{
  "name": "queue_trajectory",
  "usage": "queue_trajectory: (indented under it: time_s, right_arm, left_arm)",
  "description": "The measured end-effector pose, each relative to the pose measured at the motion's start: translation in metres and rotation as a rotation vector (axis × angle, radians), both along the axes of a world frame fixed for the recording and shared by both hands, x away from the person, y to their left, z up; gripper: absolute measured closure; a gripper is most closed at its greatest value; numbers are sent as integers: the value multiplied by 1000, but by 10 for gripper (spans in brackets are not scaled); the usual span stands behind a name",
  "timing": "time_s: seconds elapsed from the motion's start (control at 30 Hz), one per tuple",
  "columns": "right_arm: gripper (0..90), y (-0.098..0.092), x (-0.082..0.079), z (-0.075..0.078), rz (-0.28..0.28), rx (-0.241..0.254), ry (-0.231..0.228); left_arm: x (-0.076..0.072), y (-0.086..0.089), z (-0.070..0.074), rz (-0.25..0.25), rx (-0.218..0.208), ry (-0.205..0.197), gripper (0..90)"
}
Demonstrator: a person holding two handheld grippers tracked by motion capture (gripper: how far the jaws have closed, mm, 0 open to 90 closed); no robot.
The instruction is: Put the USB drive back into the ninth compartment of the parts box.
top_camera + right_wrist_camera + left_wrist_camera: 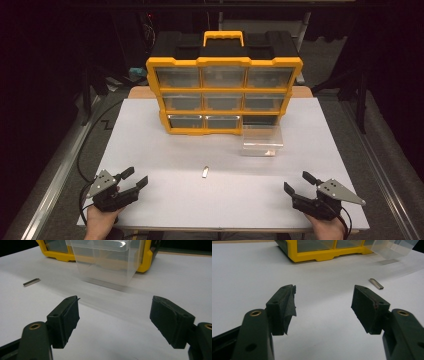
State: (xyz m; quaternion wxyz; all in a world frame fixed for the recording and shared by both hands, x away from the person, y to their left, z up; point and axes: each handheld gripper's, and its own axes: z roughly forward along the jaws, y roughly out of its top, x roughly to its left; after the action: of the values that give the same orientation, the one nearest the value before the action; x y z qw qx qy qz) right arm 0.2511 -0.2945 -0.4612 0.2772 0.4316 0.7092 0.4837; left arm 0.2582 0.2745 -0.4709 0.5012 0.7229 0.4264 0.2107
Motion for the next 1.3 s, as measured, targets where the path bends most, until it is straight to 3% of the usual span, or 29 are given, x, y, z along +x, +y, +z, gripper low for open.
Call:
queue_trajectory:
  time_s: [1.3]
  right_arm:
    - [253,37,14,-2,82,9,7]
  left_arm:
    - [1,0,0,-6,-3,0,359]
